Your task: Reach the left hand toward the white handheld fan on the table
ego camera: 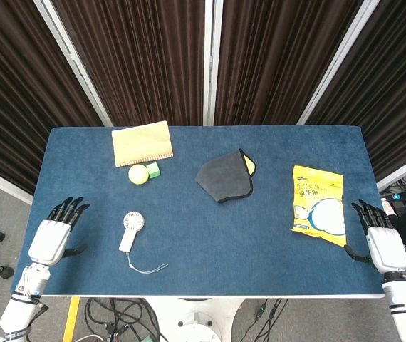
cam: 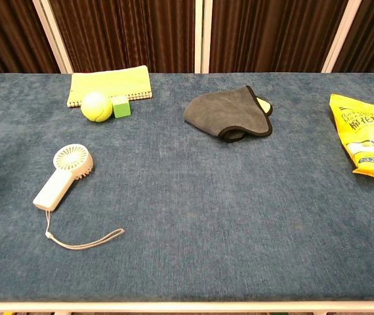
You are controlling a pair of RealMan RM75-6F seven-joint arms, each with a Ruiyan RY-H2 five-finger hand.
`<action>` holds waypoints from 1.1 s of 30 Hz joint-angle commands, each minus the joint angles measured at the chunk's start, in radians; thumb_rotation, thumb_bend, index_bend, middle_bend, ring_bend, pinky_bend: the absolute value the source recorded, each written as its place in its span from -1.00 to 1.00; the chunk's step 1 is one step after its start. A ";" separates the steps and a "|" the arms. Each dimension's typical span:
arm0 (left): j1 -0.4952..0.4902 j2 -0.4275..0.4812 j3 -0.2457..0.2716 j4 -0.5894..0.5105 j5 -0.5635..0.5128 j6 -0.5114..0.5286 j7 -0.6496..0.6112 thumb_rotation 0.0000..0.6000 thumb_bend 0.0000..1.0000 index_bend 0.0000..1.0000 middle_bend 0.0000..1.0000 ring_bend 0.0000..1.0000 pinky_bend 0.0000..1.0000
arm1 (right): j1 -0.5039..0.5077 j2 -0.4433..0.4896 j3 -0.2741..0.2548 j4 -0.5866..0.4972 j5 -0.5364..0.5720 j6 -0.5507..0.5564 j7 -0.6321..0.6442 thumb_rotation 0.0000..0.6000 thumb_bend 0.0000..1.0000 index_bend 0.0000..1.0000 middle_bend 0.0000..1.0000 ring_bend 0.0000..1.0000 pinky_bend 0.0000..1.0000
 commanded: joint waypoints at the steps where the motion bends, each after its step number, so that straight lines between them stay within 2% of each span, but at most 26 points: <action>1: 0.001 0.001 0.001 0.003 0.001 0.001 -0.002 1.00 -0.91 -0.74 -0.86 -0.96 -0.66 | 0.000 0.001 -0.001 -0.004 -0.003 0.002 -0.004 1.00 -0.69 -1.00 -1.00 -1.00 -1.00; 9: 0.000 0.005 0.004 -0.003 0.032 0.027 -0.033 1.00 -0.91 -0.74 -0.83 -0.92 -0.61 | 0.002 0.002 0.001 -0.009 0.001 -0.002 -0.005 1.00 -0.69 -1.00 -1.00 -1.00 -1.00; 11: -0.001 -0.001 -0.001 0.002 0.054 0.055 -0.037 1.00 -0.90 -0.74 -0.65 -0.70 -0.38 | 0.003 0.003 0.002 -0.012 -0.002 0.000 -0.004 1.00 -0.69 -1.00 -1.00 -1.00 -1.00; 13: -0.008 -0.009 -0.007 -0.001 0.070 0.068 -0.029 1.00 -0.84 -0.74 -0.15 -0.20 0.13 | 0.004 0.004 0.000 -0.013 -0.005 -0.002 -0.003 1.00 -0.69 -1.00 -1.00 -1.00 -1.00; 15: -0.015 -0.004 0.000 -0.024 0.073 0.049 -0.007 1.00 -0.68 -0.73 0.22 0.23 0.49 | 0.003 0.006 -0.003 -0.012 -0.006 -0.005 0.003 1.00 -0.69 -1.00 -1.00 -1.00 -1.00; 17: -0.019 0.005 0.013 -0.049 0.084 0.037 -0.006 1.00 -0.44 -0.69 0.47 0.50 0.66 | 0.001 0.008 -0.005 -0.010 -0.006 -0.004 0.008 1.00 -0.69 -1.00 -1.00 -1.00 -1.00; 19: -0.024 0.013 0.029 -0.068 0.093 0.016 -0.007 1.00 -0.26 -0.61 0.62 0.63 0.71 | 0.000 0.009 -0.003 -0.004 -0.004 -0.004 0.015 1.00 -0.69 -1.00 -1.00 -1.00 -1.00; 23: -0.047 0.032 0.043 -0.101 0.082 -0.051 0.002 1.00 -0.22 -0.58 0.65 0.67 0.72 | 0.002 0.010 0.004 -0.003 0.000 -0.002 0.026 1.00 -0.69 -1.00 -1.00 -1.00 -1.00; 28: -0.069 0.057 0.095 -0.165 0.099 -0.136 0.037 1.00 -0.19 -0.58 0.65 0.67 0.71 | -0.001 0.034 -0.032 -0.060 -0.049 -0.012 0.034 1.00 -0.69 -1.00 -1.00 -1.00 -1.00; 33: -0.085 0.026 0.106 -0.149 0.075 -0.202 0.064 1.00 -0.17 -0.58 0.65 0.67 0.71 | 0.001 0.034 -0.020 -0.082 -0.068 0.023 0.007 1.00 -0.69 -1.00 -1.00 -1.00 -1.00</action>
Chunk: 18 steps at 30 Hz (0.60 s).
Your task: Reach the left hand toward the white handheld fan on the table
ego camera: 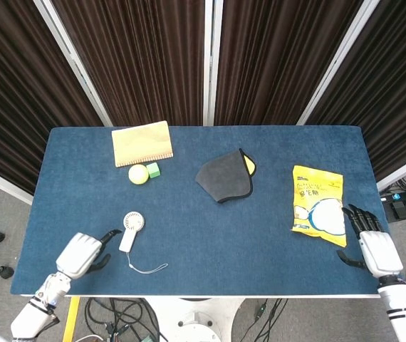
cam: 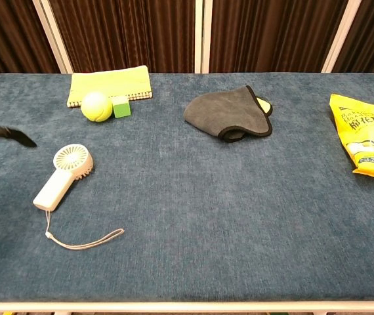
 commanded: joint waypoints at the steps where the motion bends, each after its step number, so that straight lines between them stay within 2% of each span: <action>1: -0.016 -0.025 0.003 0.014 -0.022 -0.042 -0.001 1.00 -0.17 -0.58 0.65 0.67 0.71 | 0.003 -0.004 0.009 -0.020 0.001 0.012 -0.017 1.00 -0.69 -1.00 -1.00 -1.00 -1.00; 9: -0.038 -0.089 -0.011 0.087 -0.044 -0.080 0.007 1.00 -0.17 -0.58 0.65 0.67 0.71 | 0.006 -0.006 0.007 -0.040 0.006 0.010 -0.039 1.00 -0.69 -1.00 -1.00 -1.00 -1.00; 18: -0.052 -0.114 -0.021 0.128 -0.080 -0.113 0.020 1.00 -0.17 -0.58 0.65 0.67 0.71 | 0.002 0.003 0.006 -0.043 0.008 0.017 -0.034 1.00 -0.69 -1.00 -1.00 -1.00 -1.00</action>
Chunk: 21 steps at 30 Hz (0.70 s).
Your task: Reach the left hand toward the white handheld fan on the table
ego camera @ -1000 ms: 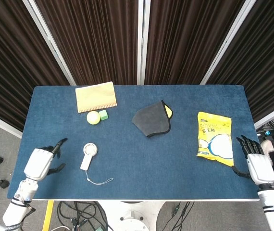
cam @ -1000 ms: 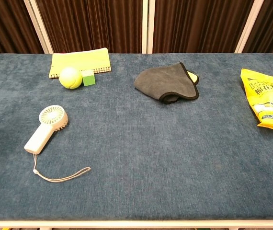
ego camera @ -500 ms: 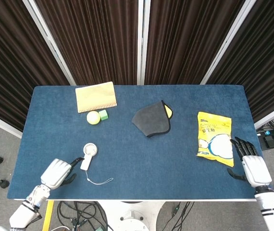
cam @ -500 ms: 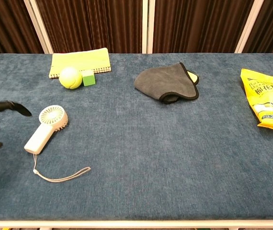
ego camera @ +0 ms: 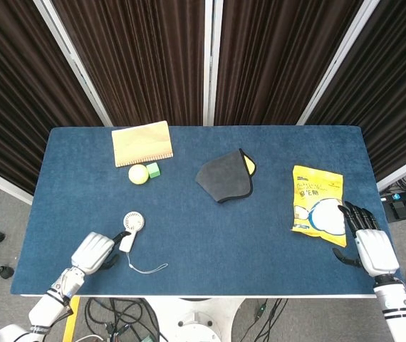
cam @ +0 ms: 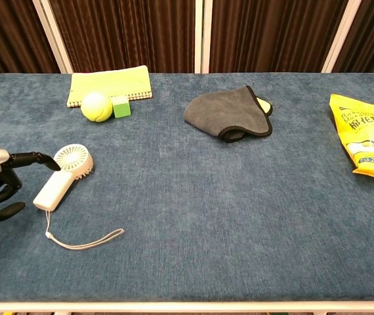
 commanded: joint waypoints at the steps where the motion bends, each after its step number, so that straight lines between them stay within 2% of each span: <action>1: -0.005 0.000 -0.001 0.003 -0.011 -0.012 0.010 1.00 -0.17 -0.58 0.65 0.67 0.71 | -0.001 0.003 0.001 0.000 0.000 0.002 0.006 1.00 -0.69 -1.00 -1.00 -1.00 -1.00; 21: -0.020 0.005 0.000 -0.007 -0.042 -0.033 0.036 1.00 -0.17 -0.58 0.65 0.67 0.71 | 0.000 -0.001 -0.004 0.028 0.006 -0.011 0.034 1.00 -0.69 -1.00 -1.00 -1.00 -1.00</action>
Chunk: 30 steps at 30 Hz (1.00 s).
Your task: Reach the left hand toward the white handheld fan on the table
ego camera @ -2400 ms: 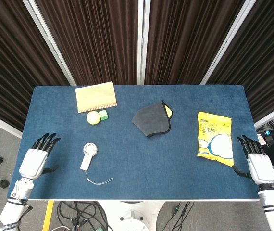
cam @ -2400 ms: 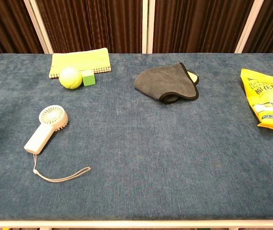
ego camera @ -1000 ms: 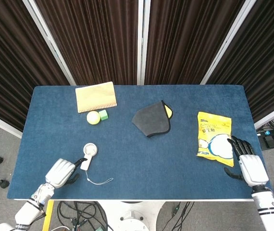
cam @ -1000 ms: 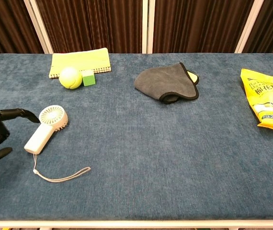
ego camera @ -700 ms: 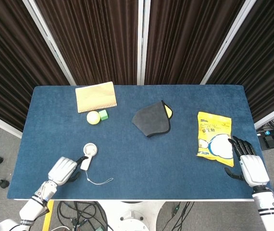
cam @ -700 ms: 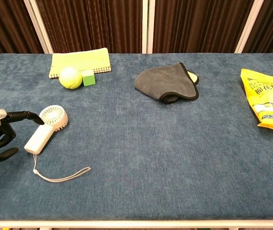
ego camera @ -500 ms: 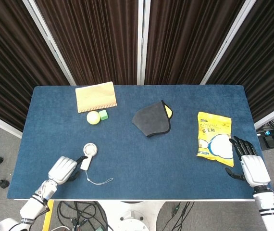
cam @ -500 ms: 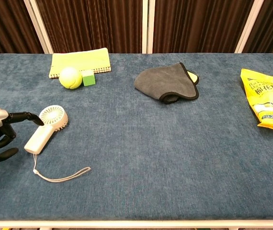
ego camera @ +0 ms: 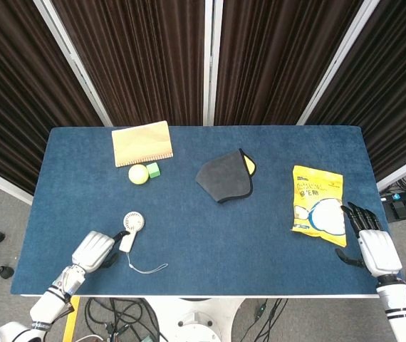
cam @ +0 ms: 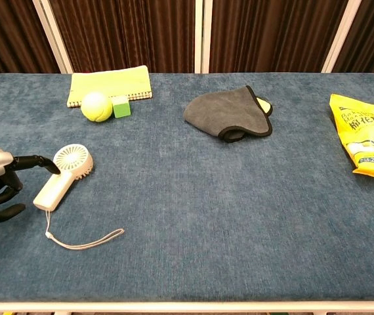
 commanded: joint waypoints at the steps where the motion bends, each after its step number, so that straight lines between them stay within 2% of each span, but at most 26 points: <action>1: -0.001 0.000 -0.001 -0.002 -0.001 0.002 0.002 1.00 -0.17 -0.58 0.65 0.67 0.71 | 0.000 0.000 0.000 0.002 0.000 0.000 0.003 1.00 -0.69 -1.00 -1.00 -1.00 -1.00; 30: -0.009 -0.002 0.000 0.000 -0.017 0.001 0.011 1.00 -0.17 -0.58 0.65 0.67 0.71 | 0.002 0.004 0.001 0.010 0.008 -0.009 0.014 1.00 -0.69 -1.00 -1.00 -1.00 -1.00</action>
